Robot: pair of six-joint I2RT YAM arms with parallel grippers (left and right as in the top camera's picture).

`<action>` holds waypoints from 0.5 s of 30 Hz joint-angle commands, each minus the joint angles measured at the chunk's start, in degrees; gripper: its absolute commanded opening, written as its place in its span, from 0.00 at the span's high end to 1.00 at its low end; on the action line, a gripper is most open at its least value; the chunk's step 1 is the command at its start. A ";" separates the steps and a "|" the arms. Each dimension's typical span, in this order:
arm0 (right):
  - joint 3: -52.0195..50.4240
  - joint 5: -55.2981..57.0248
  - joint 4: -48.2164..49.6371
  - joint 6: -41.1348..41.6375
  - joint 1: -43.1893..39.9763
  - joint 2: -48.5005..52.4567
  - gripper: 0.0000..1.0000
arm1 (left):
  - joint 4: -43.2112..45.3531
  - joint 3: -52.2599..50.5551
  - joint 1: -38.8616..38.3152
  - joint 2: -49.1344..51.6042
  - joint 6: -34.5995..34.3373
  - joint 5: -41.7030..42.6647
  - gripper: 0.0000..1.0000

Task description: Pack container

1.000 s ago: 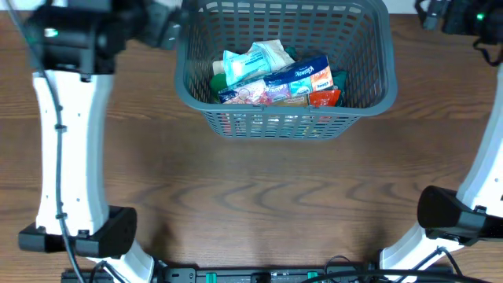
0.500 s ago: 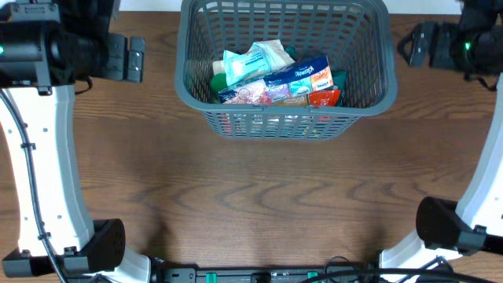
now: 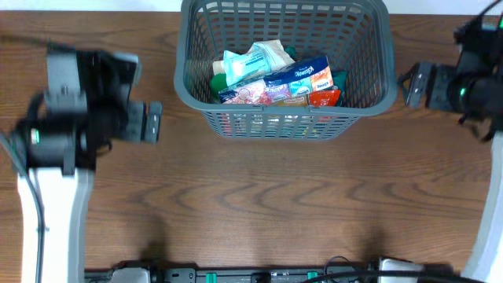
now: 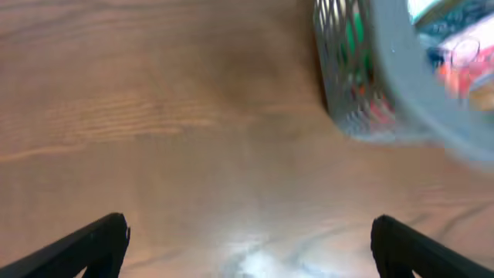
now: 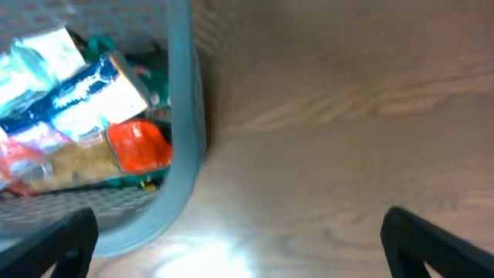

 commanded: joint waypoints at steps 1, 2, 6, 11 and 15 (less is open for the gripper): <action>-16.68 1.14 7.89 0.68 1.31 -11.04 0.01 | 4.59 -10.75 0.00 -9.09 0.31 0.33 0.01; -21.92 1.49 11.54 0.70 1.46 -14.08 0.01 | 6.23 -13.66 0.00 -11.52 0.33 0.15 0.02; -40.98 2.14 26.34 0.44 1.73 -25.33 0.01 | 14.45 -24.33 0.00 -19.37 0.37 -3.67 0.02; -53.88 2.10 35.65 -2.93 1.73 -34.40 0.01 | 24.24 -35.41 -0.02 -23.71 1.09 -7.74 0.02; -57.53 2.12 37.11 -6.54 1.73 -37.33 0.01 | 26.71 -36.81 0.11 -23.85 -0.28 -7.93 0.02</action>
